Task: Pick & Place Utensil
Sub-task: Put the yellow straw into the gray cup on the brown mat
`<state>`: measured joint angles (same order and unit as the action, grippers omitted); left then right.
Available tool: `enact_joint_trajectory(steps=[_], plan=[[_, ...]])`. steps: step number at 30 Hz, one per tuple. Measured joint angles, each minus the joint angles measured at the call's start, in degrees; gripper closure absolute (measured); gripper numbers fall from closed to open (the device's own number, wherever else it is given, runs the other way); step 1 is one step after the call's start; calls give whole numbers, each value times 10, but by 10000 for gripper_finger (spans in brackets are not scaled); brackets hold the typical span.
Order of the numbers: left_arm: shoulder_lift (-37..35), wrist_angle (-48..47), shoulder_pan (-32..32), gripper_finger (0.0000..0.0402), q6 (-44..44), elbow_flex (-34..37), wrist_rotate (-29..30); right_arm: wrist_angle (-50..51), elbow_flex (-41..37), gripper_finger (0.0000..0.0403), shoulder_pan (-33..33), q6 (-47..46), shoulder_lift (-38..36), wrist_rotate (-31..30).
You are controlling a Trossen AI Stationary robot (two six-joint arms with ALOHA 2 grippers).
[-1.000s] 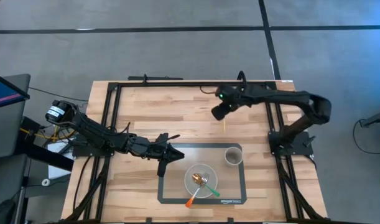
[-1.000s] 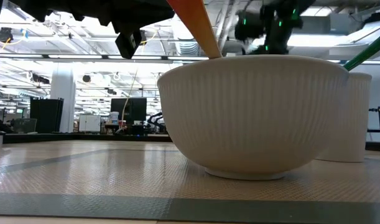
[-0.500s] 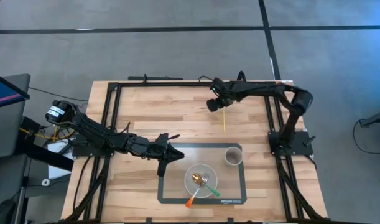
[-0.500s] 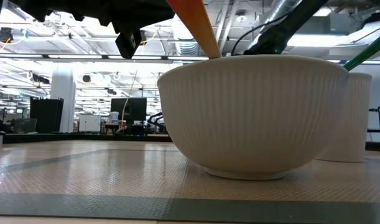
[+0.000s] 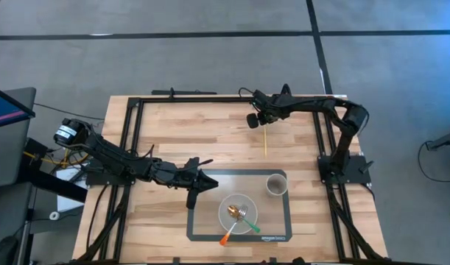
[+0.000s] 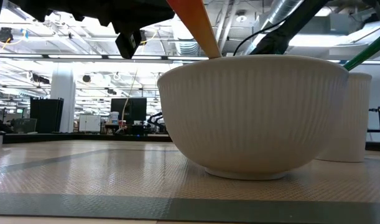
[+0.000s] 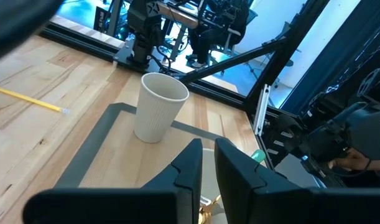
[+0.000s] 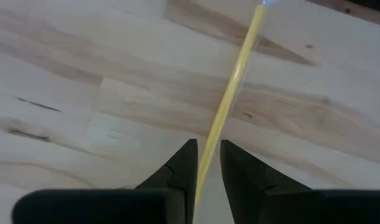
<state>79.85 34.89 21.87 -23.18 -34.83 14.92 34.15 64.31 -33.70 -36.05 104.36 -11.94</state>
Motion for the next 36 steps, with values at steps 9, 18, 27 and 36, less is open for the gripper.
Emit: enact_joint_trajectory(steps=[9, 18, 27, 36], plan=[[0, 0, 0, 357, 0, 0, 0, 1, 0, 340, 3, -15, 0, -1], [0, 0, 0, 357, -2, 0, 0, 24, 0, 340, 3, -46, 0, 33], [0, 0, 0, 357, -2, 0, 0, 57, 0, 340, 18, -75, 0, 47], [0, 1, 0, 357, -15, 0, 0, 69, 0, 340, 37, -94, 0, 47]])
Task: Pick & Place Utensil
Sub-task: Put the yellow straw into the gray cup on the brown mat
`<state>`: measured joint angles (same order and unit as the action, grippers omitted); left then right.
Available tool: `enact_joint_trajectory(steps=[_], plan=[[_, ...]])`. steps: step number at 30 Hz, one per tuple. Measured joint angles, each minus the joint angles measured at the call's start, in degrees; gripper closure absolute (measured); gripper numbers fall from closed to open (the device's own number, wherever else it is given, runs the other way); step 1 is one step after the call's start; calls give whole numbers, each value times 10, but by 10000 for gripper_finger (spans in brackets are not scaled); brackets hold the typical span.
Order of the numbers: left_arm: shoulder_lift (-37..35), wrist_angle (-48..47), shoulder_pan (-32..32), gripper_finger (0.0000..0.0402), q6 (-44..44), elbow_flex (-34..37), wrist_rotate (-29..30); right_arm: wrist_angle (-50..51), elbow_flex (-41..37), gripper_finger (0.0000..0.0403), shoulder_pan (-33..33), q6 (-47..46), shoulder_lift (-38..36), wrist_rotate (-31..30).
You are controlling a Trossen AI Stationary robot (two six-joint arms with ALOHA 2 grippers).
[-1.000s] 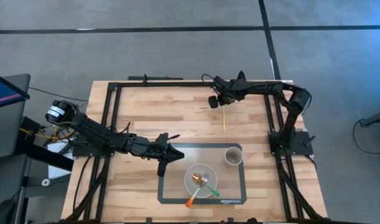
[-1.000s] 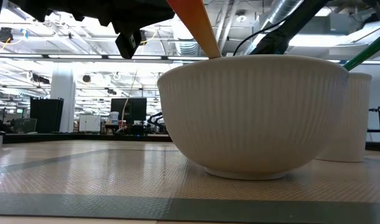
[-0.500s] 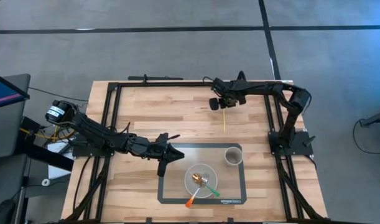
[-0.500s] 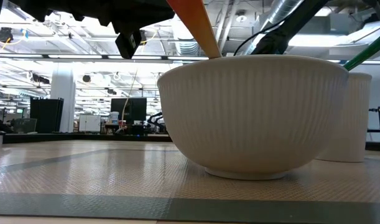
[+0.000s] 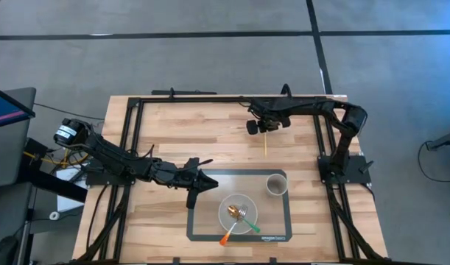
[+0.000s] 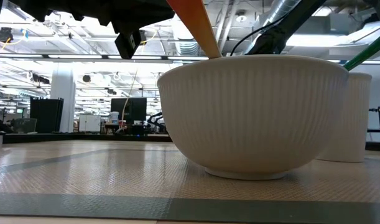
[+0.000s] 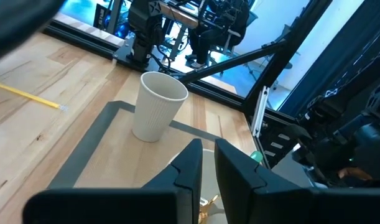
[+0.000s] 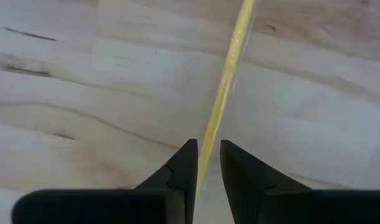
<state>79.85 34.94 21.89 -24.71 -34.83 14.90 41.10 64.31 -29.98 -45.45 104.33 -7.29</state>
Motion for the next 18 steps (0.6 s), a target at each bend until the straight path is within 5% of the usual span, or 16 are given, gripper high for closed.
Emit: enact_joint_trajectory(steps=[18], plan=[[0, 0, 10, 357, -2, 0, 0, -54, -76, 339, 22, -31, -6, -1]])
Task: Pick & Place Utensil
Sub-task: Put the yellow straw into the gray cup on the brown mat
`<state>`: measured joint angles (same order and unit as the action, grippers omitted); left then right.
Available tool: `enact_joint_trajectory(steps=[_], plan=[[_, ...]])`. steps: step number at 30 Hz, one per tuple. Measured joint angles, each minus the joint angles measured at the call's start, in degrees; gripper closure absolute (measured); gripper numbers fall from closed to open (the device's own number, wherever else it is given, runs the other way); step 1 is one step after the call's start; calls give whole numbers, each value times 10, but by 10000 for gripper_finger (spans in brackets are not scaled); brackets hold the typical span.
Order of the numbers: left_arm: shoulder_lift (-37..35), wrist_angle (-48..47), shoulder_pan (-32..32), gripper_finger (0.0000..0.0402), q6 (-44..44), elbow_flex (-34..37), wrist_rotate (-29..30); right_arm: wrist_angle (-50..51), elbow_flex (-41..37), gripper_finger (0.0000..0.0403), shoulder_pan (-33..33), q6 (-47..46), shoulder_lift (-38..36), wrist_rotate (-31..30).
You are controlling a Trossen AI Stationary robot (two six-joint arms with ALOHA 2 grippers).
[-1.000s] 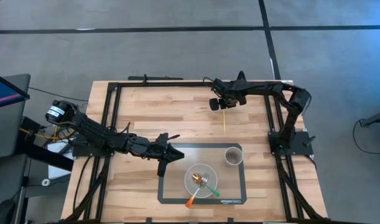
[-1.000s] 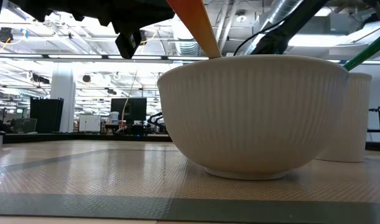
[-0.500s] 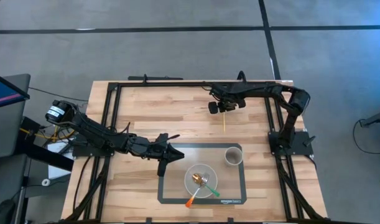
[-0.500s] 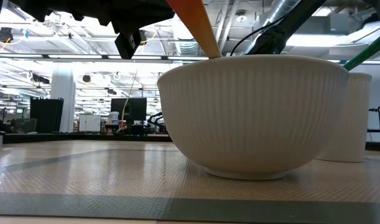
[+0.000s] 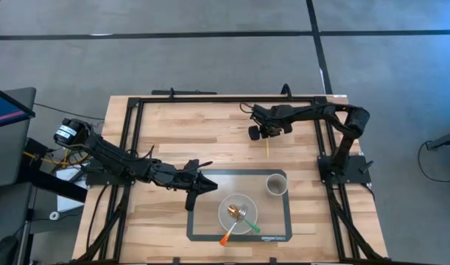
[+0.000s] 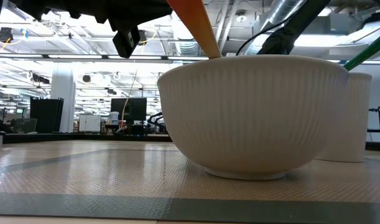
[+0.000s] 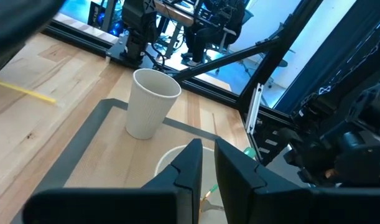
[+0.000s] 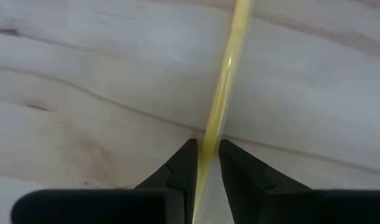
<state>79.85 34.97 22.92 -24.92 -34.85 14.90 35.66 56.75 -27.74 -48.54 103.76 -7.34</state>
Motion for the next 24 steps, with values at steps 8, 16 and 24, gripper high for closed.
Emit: enact_joint_trajectory(steps=[8, 16, 24], plan=[[0, 1, 0, 357, 0, 0, 0, -12, -4, 341, 20, 56, 0, -13], [0, 2, 0, 357, 0, 0, 0, -16, -5, 396, 55, 77, 2, -27], [0, 2, 0, 357, 0, 0, 0, -12, -1, 397, 137, 83, -21, -61]])
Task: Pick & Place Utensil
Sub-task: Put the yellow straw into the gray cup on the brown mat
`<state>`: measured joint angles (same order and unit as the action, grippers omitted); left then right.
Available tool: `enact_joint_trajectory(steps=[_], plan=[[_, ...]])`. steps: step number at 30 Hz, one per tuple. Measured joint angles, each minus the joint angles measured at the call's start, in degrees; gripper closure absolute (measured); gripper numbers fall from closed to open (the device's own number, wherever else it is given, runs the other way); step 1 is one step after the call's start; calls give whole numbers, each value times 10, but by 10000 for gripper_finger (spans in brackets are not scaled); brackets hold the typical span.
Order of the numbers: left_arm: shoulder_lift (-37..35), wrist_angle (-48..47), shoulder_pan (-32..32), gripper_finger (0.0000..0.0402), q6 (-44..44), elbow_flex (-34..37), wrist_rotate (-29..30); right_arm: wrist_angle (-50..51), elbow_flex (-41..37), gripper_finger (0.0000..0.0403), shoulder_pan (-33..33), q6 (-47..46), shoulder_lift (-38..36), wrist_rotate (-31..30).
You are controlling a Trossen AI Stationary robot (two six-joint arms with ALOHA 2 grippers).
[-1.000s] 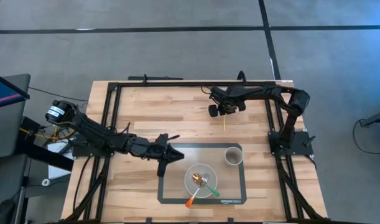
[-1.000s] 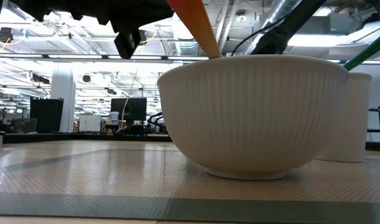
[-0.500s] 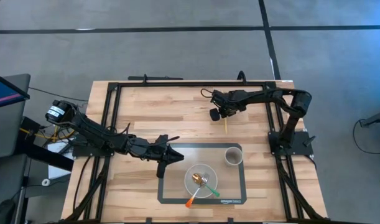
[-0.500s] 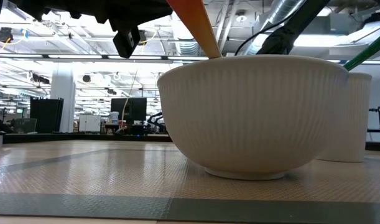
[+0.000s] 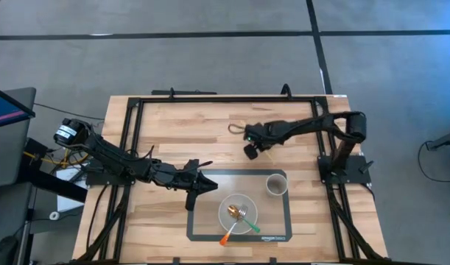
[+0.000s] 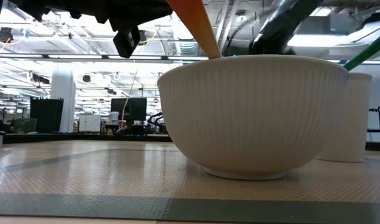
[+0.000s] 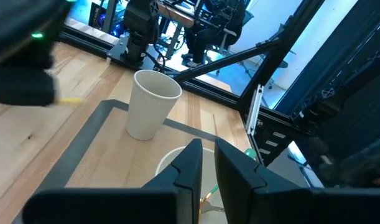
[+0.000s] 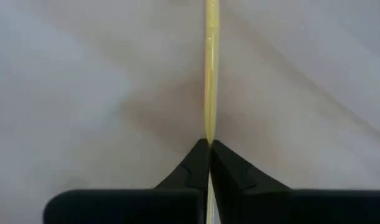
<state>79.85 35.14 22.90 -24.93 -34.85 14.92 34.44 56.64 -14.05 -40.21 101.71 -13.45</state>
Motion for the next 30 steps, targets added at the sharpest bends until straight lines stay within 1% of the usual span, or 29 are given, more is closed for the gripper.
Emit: enact_joint_trajectory(steps=[2, 6, 10, 12, 13, 16, 18, 19, 22, 26, 30], plan=[[0, 0, 0, 357, 0, 0, 0, -4, 4, 400, 20, -1, -31, 0], [0, 0, 0, 357, 0, 0, 0, -16, 7, 397, 75, -2, -111, -19], [0, 0, 0, 357, 0, 0, 0, -39, 7, 398, 153, -3, -213, -59], [0, 0, 0, 357, 0, 0, 0, -41, 7, 401, 198, -3, -262, -107], [0, 0, 0, 357, 0, 0, 0, -40, 7, 401, 223, -3, -285, -141], [0, 0, 0, 357, 0, 0, 0, -47, -9, 400, 312, -9, -338, -280], [0, 0, 0, 357, 0, 0, 0, -50, -33, 399, 372, -35, -355, -369], [0, 0, 0, 357, 0, 0, 0, -56, -49, 399, 398, -55, -358, -400], [0, 0, 0, 357, 0, 0, 0, -75, -103, 401, 458, -117, -357, -461], [0, 1, 0, 357, 0, 0, 0, -116, -163, 401, 498, -194, -335, -494], [0, 4, 0, 357, 0, 0, 0, -141, -182, 401, 522, -183, -298, -504]])
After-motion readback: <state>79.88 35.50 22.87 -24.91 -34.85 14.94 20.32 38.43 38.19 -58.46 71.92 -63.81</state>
